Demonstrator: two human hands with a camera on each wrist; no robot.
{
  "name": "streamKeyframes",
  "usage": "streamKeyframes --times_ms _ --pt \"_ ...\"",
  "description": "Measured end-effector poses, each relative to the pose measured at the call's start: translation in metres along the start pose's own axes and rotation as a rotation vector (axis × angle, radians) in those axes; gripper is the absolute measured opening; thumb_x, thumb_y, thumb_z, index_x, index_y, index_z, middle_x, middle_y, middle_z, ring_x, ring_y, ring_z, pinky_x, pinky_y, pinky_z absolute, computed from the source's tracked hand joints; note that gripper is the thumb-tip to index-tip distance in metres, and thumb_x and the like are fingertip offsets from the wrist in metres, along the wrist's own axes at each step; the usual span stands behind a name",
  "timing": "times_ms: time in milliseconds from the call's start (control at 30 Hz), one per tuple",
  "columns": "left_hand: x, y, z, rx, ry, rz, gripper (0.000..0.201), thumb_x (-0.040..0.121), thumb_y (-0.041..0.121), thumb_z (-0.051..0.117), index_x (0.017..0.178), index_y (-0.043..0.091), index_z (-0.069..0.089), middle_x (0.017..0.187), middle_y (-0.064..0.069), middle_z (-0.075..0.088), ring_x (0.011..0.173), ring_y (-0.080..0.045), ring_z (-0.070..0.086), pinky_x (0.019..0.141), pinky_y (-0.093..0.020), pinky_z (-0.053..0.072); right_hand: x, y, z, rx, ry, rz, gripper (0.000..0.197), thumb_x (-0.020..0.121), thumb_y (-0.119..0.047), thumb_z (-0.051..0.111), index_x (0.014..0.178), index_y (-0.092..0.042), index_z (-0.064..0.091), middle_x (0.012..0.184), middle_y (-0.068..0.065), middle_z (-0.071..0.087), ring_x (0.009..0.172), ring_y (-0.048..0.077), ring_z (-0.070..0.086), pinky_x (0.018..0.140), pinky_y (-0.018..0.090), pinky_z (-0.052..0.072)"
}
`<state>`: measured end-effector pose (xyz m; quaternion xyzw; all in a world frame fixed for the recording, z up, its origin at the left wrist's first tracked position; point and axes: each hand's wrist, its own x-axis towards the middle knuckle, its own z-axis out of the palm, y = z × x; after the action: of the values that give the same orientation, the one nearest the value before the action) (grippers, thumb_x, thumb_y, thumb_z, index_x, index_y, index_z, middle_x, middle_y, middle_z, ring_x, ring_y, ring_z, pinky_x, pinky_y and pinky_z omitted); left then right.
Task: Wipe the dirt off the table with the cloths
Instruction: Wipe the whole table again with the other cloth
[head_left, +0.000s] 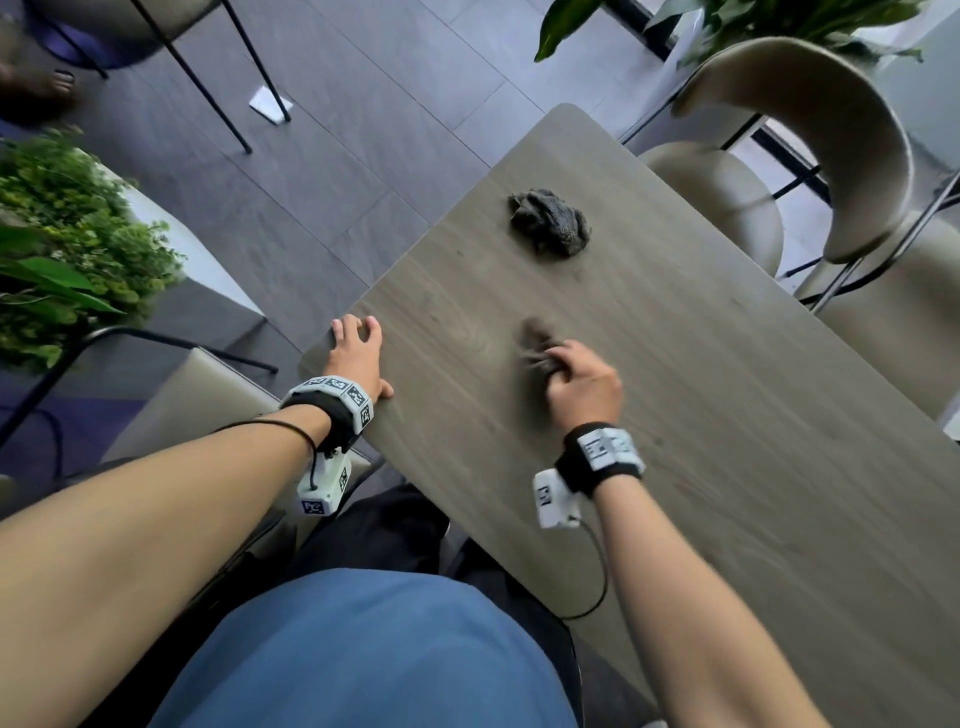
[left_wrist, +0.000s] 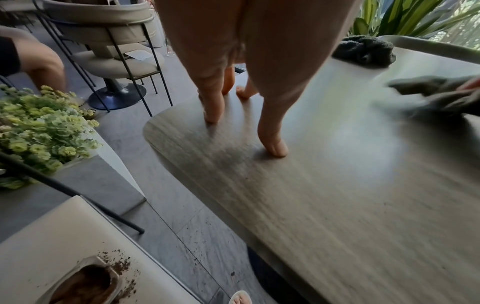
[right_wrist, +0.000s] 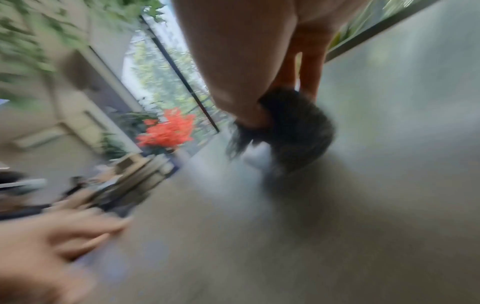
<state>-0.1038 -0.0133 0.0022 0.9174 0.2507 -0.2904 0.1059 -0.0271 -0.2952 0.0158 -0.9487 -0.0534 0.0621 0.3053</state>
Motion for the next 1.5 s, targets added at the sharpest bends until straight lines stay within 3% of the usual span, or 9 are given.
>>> streamKeyframes --times_ms 233,500,567,667,833,967,1100,1300,1500 --pt "0.001 0.003 0.001 -0.004 -0.003 -0.022 0.106 0.078 0.029 0.085 0.155 0.008 0.015 0.15 -0.02 0.017 0.151 -0.037 0.008 0.11 -0.043 0.042 0.007 0.06 -0.016 -0.38 -0.102 0.233 0.062 0.085 -0.006 0.051 0.143 -0.03 0.045 0.155 0.008 0.033 0.127 0.036 0.047 0.095 0.044 0.045" --pt "0.0 0.003 -0.001 -0.02 0.002 -0.023 0.106 0.075 0.026 0.088 0.154 0.007 0.019 0.147 -0.021 0.02 0.146 -0.038 0.018 0.108 -0.045 0.043 -0.132 -0.028 0.068 -0.255 -0.317 -0.338 0.047 0.074 -0.011 0.058 0.114 -0.032 0.07 0.136 0.005 0.058 0.115 0.027 0.062 0.087 0.036 0.055" --pt "-0.001 0.005 -0.002 -0.025 0.002 -0.021 0.105 0.075 0.023 0.087 0.153 0.007 0.02 0.147 -0.021 0.02 0.144 -0.039 0.019 0.109 -0.044 0.042 -0.138 -0.034 0.064 -0.264 -0.4 -0.471 0.042 0.081 -0.022 0.043 0.107 -0.036 0.072 0.13 0.0 0.063 0.106 0.02 0.067 0.076 0.031 0.057" --pt "-0.002 0.006 -0.004 -0.037 -0.003 -0.021 0.103 0.076 0.022 0.087 0.153 0.007 0.021 0.147 -0.02 0.02 0.142 -0.039 0.021 0.109 -0.044 0.041 -0.105 -0.021 0.042 -0.183 -0.338 -0.486 0.037 0.075 -0.013 0.063 0.101 -0.037 0.074 0.121 -0.007 0.068 0.089 0.014 0.072 0.059 0.026 0.056" --pt "-0.004 0.004 -0.006 -0.081 -0.02 -0.025 0.101 0.078 0.022 0.086 0.154 0.01 0.021 0.148 -0.018 0.018 0.144 -0.041 0.024 0.109 -0.045 0.041 -0.021 0.057 -0.026 -0.064 0.025 -0.049 0.041 0.076 -0.013 0.048 0.108 -0.019 0.074 0.128 0.01 0.063 0.118 0.025 0.06 0.102 0.027 0.042" --pt "-0.006 0.003 -0.005 -0.106 -0.008 -0.024 0.099 0.078 0.022 0.086 0.153 0.012 0.023 0.148 -0.016 0.019 0.144 -0.039 0.027 0.109 -0.045 0.041 -0.01 0.099 -0.045 -0.149 0.06 0.251 0.052 0.083 0.002 0.048 0.126 -0.024 0.063 0.145 0.005 0.049 0.122 0.029 0.056 0.101 0.034 0.042" --pt "-0.006 0.002 -0.004 -0.115 -0.002 -0.022 0.099 0.078 0.022 0.085 0.153 0.012 0.023 0.148 -0.016 0.019 0.147 -0.038 0.024 0.11 -0.045 0.04 -0.04 0.063 -0.007 -0.268 -0.012 0.191 0.06 0.086 -0.003 0.05 0.138 -0.032 0.052 0.151 0.006 0.041 0.126 0.03 0.052 0.092 0.042 0.047" --pt "-0.005 -0.001 -0.001 -0.117 0.0 -0.017 0.098 0.079 0.022 0.085 0.154 0.012 0.022 0.149 -0.016 0.017 0.149 -0.037 0.018 0.112 -0.046 0.038 -0.14 -0.007 0.057 -0.218 -0.32 -0.257 0.062 0.07 -0.003 0.069 0.122 -0.036 0.064 0.142 -0.001 0.053 0.121 0.024 0.059 0.089 0.036 0.055" --pt "-0.005 0.0 -0.001 -0.142 0.018 -0.033 0.093 0.078 0.018 0.085 0.151 0.016 0.027 0.146 -0.013 0.019 0.145 -0.036 0.025 0.109 -0.044 0.039 -0.085 0.004 0.001 0.081 -0.329 -0.256 0.044 0.077 -0.012 0.047 0.109 -0.028 0.073 0.118 -0.005 0.069 0.107 0.015 0.066 0.093 0.027 0.052"
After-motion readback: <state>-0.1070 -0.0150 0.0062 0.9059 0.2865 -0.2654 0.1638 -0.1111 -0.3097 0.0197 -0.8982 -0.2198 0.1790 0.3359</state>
